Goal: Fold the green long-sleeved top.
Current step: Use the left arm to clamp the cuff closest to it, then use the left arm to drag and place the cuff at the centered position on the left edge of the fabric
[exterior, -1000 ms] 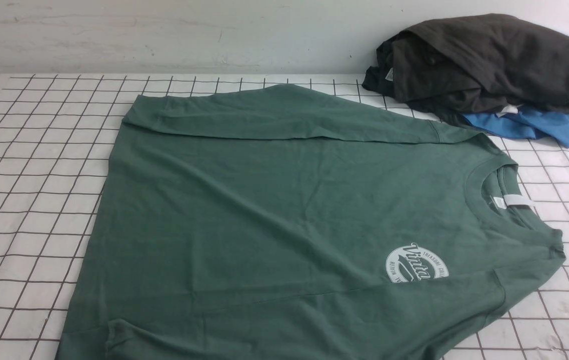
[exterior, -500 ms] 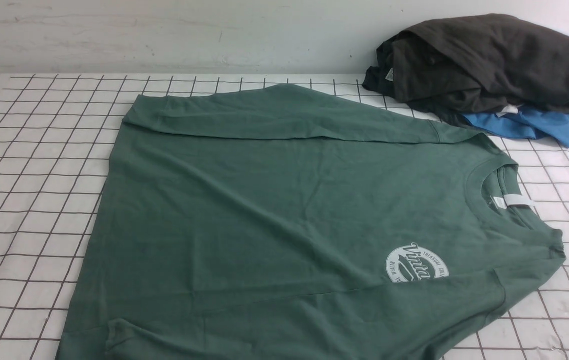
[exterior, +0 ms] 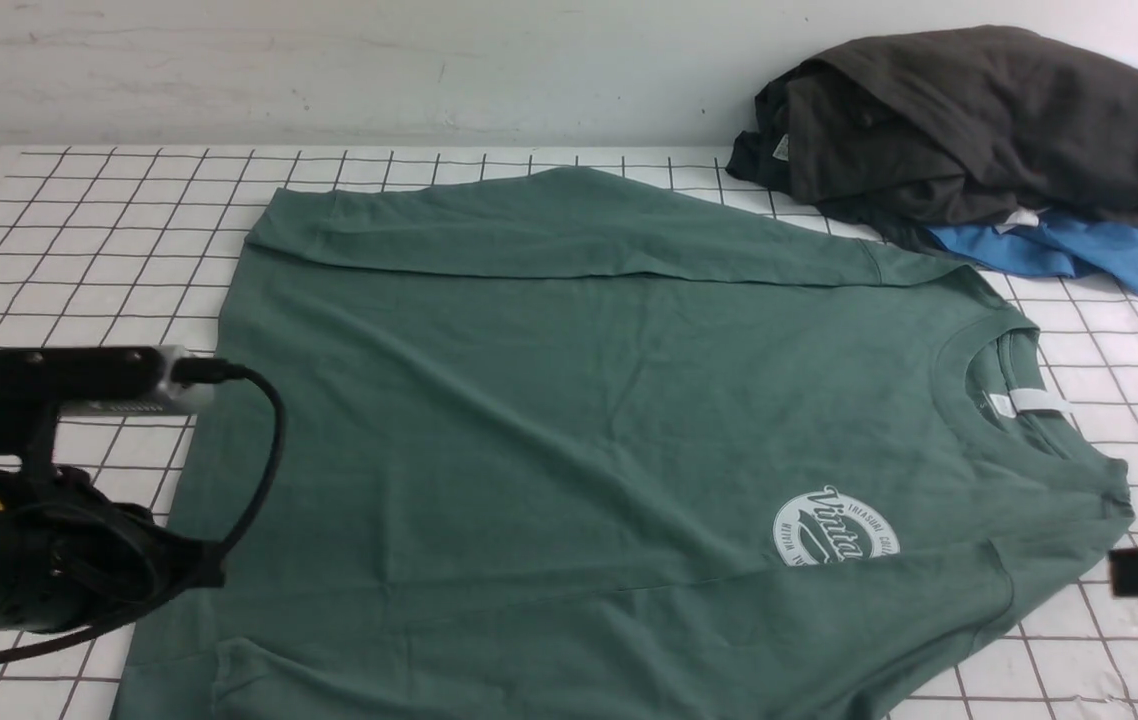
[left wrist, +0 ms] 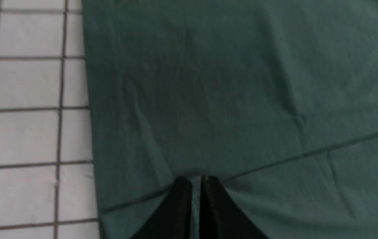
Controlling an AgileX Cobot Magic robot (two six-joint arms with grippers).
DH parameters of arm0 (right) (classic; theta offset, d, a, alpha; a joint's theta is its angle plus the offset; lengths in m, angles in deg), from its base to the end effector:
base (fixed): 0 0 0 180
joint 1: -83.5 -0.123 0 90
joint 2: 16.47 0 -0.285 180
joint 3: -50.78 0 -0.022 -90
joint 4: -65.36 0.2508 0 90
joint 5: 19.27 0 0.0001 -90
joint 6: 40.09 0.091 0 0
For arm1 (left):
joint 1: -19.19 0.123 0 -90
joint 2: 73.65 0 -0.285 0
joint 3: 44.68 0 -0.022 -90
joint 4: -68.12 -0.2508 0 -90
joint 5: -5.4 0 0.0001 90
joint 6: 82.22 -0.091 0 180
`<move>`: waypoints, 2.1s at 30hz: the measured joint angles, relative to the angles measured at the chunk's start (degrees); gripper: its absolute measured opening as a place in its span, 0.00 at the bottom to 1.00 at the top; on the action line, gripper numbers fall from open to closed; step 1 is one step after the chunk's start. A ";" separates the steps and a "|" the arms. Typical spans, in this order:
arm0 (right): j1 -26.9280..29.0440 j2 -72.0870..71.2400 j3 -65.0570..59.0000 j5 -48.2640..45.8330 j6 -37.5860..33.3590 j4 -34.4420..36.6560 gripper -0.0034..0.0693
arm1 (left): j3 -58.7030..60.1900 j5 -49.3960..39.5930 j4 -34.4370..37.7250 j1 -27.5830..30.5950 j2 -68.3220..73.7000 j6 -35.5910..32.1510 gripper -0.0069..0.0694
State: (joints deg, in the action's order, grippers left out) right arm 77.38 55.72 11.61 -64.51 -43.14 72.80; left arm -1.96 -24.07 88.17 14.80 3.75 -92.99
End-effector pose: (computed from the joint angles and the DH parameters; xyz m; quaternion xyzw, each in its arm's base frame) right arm 0.1887 0.0287 0.2404 -0.0428 0.9769 0.0598 0.2008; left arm 0.2113 -0.0316 0.2181 0.0026 0.9583 -0.1078 0.2647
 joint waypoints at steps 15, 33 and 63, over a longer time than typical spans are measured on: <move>-7.39 12.26 3.35 1.77 -26.29 22.25 0.03 | -2.72 -10.60 -3.61 0.00 11.31 4.62 0.62; -7.39 12.26 3.35 2.09 -27.17 24.48 0.03 | -2.94 -9.24 -21.93 0.00 13.99 25.94 0.33; -7.39 12.26 3.35 3.29 -28.23 25.00 0.03 | -17.25 -12.54 -16.08 0.00 8.88 13.90 0.11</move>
State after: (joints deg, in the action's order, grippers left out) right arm 69.98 67.98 14.96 -61.22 -71.36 97.80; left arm -19.21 -36.61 72.10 14.80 12.63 -79.09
